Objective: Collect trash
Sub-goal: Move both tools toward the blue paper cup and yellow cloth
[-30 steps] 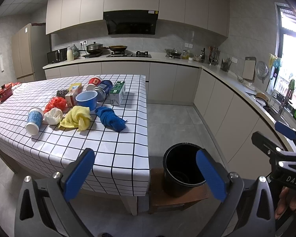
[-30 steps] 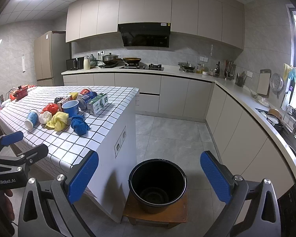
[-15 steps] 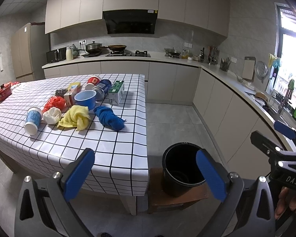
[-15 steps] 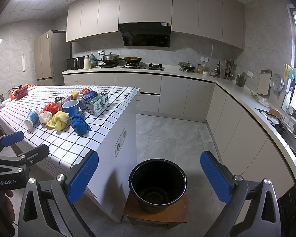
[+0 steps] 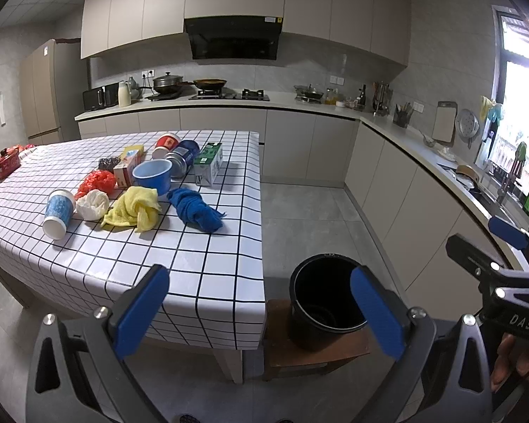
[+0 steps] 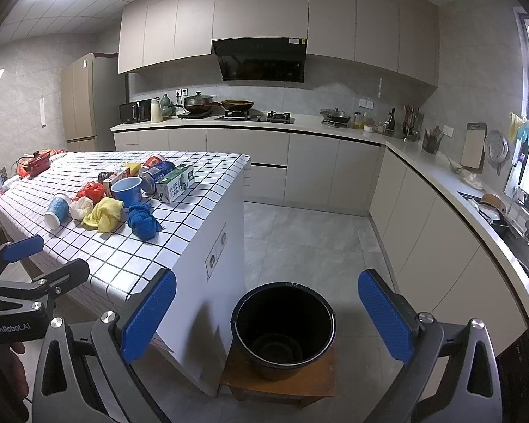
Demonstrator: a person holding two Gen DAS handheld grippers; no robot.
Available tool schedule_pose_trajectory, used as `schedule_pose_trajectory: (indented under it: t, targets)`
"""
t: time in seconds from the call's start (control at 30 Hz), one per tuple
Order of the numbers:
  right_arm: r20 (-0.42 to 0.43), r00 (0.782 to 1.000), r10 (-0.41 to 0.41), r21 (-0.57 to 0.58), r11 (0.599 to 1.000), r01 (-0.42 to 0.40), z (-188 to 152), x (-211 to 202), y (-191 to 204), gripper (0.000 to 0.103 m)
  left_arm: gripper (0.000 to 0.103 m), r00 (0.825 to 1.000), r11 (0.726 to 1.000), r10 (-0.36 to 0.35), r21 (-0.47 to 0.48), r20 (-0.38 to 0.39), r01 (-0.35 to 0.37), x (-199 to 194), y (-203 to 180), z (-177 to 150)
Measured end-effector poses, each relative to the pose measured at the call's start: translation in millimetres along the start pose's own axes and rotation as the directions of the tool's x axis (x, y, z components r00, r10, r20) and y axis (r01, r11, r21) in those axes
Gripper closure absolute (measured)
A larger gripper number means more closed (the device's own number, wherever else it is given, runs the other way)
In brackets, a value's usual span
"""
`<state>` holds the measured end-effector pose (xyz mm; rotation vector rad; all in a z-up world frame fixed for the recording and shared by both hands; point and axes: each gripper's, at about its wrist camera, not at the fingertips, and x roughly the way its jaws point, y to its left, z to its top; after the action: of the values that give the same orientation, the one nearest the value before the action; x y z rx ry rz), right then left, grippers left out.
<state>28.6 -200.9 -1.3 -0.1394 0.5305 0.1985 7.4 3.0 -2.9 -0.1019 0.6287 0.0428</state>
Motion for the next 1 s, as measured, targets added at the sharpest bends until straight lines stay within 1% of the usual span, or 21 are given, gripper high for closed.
schedule_pose_trajectory:
  t: [0.17, 0.3, 0.47, 0.53, 0.67, 0.77, 0.83, 0.93, 1.0]
  targets:
    - [-0.015, 1.000, 0.003, -0.009, 1.000, -0.004, 1, 8, 5, 0.000, 0.000, 1.000, 1.000, 0.014, -0.018, 0.001, -0.014, 4, 8, 1]
    - [-0.035, 0.999, 0.024, -0.025, 0.999, -0.025, 2, 17, 10, 0.000, 0.000, 0.999, 0.998, 0.037, -0.040, -0.002, -0.038, 8, 20, 4]
    - [-0.057, 0.996, 0.070, -0.037, 0.997, -0.072, 8, 33, 23, 0.000, 0.000, 0.996, 0.994, 0.089, -0.066, 0.002, -0.089, 10, 42, 8]
    - [-0.062, 0.995, 0.082, -0.058, 0.995, -0.085, 12, 41, 31, 0.000, 0.000, 0.993, 0.990, 0.122, -0.071, -0.003, -0.121, 12, 53, 10]
    - [-0.076, 0.990, 0.119, -0.072, 0.990, -0.124, 23, 58, 49, 0.000, 0.000, 0.984, 0.980, 0.178, -0.090, -0.022, -0.180, 19, 81, 12]
    - [-0.087, 0.985, 0.146, -0.085, 0.984, -0.154, 28, 70, 68, 0.000, 0.000, 0.977, 0.971, 0.212, -0.105, -0.021, -0.213, 23, 106, 14]
    - [-0.096, 0.982, 0.165, -0.091, 0.981, -0.173, 32, 76, 82, 0.000, 0.000, 0.975, 0.967, 0.223, -0.122, -0.016, -0.223, 26, 122, 15]
    - [-0.116, 0.975, 0.188, -0.106, 0.974, -0.200, 37, 87, 104, 0.000, 0.000, 0.962, 0.952, 0.272, -0.135, -0.039, -0.275, 32, 147, 15]
    - [-0.128, 0.972, 0.197, -0.120, 0.970, -0.213, 41, 95, 122, 0.000, 0.000, 0.960, 0.949, 0.274, -0.145, -0.058, -0.280, 38, 167, 15]
